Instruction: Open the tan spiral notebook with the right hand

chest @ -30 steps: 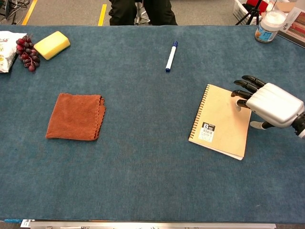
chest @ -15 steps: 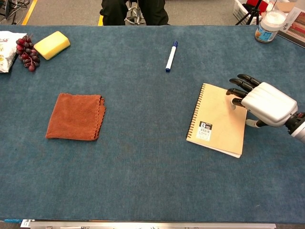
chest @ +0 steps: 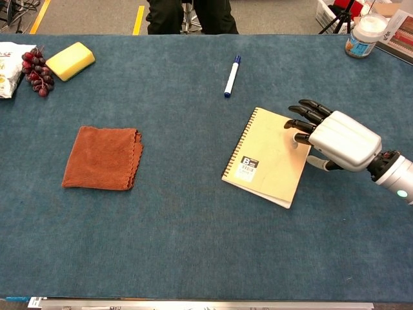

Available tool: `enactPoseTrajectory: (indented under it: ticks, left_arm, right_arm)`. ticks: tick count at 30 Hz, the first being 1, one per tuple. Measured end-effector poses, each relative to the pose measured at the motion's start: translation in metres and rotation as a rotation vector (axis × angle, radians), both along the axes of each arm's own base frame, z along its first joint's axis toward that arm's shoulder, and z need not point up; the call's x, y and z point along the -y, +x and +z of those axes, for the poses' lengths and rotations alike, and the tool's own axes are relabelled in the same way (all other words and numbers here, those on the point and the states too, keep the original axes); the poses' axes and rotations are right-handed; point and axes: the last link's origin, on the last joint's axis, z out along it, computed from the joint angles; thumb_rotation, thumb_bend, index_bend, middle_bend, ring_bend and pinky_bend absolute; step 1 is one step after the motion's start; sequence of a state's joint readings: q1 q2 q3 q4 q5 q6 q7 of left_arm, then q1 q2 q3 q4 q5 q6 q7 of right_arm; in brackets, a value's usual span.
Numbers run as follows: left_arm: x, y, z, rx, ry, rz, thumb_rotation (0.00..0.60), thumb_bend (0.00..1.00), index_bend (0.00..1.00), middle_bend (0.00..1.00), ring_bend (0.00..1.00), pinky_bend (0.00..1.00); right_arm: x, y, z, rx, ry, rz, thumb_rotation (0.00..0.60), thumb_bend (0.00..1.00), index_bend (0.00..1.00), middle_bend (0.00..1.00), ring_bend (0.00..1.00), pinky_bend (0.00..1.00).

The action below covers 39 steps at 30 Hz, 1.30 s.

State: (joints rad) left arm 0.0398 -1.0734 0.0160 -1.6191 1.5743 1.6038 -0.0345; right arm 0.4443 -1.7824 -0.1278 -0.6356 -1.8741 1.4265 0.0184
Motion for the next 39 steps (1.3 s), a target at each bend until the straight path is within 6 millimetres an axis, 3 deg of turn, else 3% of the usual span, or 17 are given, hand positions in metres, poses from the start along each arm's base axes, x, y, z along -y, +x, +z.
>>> enactPoseTrajectory:
  ticks: [4,9,15,25,32,39]
  left_arm:
    - [0.000,0.000,0.000,0.003,0.002,-0.002,0.600,0.26,0.16,0.10,0.10,0.06]
    - [0.001,0.000,0.002,0.011,0.008,-0.003,0.600,0.26,0.16,0.10,0.10,0.06]
    - [0.001,0.002,0.005,0.018,0.008,-0.010,0.600,0.26,0.16,0.10,0.10,0.06]
    - [-0.001,0.003,0.007,0.030,0.010,-0.019,0.600,0.26,0.16,0.10,0.10,0.06]
    - [-0.002,0.003,0.008,0.027,0.014,-0.023,0.600,0.26,0.16,0.10,0.10,0.06]
    - [-0.003,0.006,0.009,0.024,0.019,-0.035,0.600,0.26,0.16,0.10,0.10,0.06]
  right_arm:
    - [0.002,0.006,-0.006,0.008,0.005,0.015,0.600,0.29,0.44,0.26,0.07,0.07]
    - [0.002,0.015,-0.013,0.056,0.015,0.018,0.600,0.40,0.44,0.29,0.13,0.22]
    - [0.009,0.029,-0.019,0.095,-0.001,0.051,0.600,0.46,0.45,0.30,0.16,0.28]
    - [0.020,0.046,-0.022,0.126,-0.025,0.074,0.600,0.50,0.72,0.39,0.24,0.29]
    - [0.016,0.038,-0.012,0.135,-0.026,0.050,0.600,0.51,0.81,0.44,0.31,0.30]
    - [0.002,0.020,0.016,0.150,-0.034,0.012,0.600,0.51,0.83,0.46,0.35,0.30]
